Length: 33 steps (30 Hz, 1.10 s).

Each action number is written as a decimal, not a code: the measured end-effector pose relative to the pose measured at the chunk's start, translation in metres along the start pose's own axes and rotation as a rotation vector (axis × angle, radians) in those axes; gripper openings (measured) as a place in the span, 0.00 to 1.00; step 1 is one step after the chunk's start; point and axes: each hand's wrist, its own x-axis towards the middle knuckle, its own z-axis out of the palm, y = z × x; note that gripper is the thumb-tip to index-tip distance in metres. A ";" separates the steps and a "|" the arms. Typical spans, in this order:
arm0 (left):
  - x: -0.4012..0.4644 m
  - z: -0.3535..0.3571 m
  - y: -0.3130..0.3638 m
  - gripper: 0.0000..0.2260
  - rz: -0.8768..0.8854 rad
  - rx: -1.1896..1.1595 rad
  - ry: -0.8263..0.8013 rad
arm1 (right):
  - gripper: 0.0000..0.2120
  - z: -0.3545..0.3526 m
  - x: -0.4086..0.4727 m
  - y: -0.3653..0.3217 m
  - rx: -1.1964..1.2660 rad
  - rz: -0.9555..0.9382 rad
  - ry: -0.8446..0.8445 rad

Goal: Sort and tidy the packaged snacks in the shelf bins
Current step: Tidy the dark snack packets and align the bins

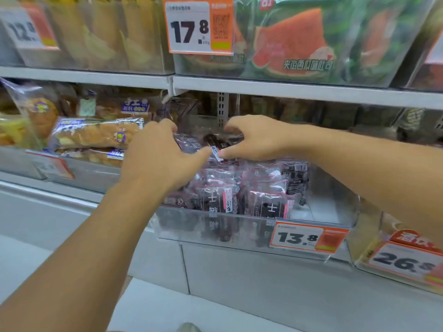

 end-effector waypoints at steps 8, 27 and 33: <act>-0.006 0.019 -0.001 0.18 -0.035 0.097 -0.393 | 0.37 0.022 0.045 -0.013 0.471 0.281 -0.072; -0.005 0.000 0.014 0.16 0.147 0.014 -0.101 | 0.19 -0.025 -0.087 0.073 -0.047 -0.054 0.302; -0.020 -0.009 0.042 0.16 0.488 -0.322 -0.056 | 0.24 -0.014 -0.083 0.078 0.038 -0.052 0.403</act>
